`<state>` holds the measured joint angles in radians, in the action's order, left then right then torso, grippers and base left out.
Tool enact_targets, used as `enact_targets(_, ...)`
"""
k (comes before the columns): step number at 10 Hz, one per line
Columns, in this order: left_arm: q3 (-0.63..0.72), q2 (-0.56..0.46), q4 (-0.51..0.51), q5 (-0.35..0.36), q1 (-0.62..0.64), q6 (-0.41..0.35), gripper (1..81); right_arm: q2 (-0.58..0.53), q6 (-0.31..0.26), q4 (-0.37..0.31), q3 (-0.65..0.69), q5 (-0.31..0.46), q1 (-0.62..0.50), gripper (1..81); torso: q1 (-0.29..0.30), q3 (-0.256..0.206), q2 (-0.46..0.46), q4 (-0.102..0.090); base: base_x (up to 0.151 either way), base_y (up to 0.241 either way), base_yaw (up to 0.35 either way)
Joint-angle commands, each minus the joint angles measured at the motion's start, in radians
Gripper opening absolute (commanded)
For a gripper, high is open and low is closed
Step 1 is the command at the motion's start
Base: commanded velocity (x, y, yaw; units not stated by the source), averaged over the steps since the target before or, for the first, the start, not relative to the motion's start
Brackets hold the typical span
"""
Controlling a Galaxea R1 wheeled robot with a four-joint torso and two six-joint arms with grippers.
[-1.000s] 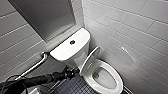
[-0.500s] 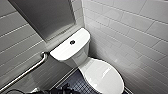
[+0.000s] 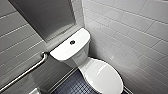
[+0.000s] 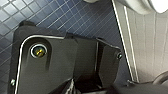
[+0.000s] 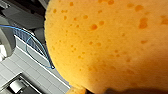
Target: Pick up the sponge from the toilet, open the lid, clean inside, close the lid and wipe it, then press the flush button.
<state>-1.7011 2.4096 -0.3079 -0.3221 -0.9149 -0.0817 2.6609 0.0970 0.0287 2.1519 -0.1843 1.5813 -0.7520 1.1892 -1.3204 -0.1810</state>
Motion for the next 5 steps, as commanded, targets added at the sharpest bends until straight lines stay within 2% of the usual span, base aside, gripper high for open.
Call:
enact_targets(1, -0.190, 0.043, 0.150, -0.080, -0.215, -0.016, 81.1, -0.054, -0.010, 0.013, -0.094, 0.088, 0.026, 1.0, 0.000, 0.000, 0.000, 0.000, 0.000, 0.000, 0.000)
enact_targets(3, -0.380, 0.134, 0.167, -0.068, -0.298, -0.033, 81.1, -0.057, -0.011, 0.022, -0.122, 0.086, 0.035, 1.0, 0.000, 0.000, 0.000, 0.000, 0.000, 0.000, 0.000)
enact_targets(4, -0.406, 0.149, 0.185, -0.055, -0.331, -0.056, 81.1, -0.062, -0.010, 0.022, -0.141, 0.086, 0.035, 1.0, 0.000, 0.000, 0.000, 0.000, 0.000, 0.000, 0.000)
enact_targets(5, -0.408, 0.155, 0.203, 0.017, -0.364, -0.079, 81.1, -0.077, -0.010, 0.022, -0.181, 0.085, 0.033, 1.0, 0.000, 0.000, 0.000, 0.000, 0.000, 0.000, 0.000)
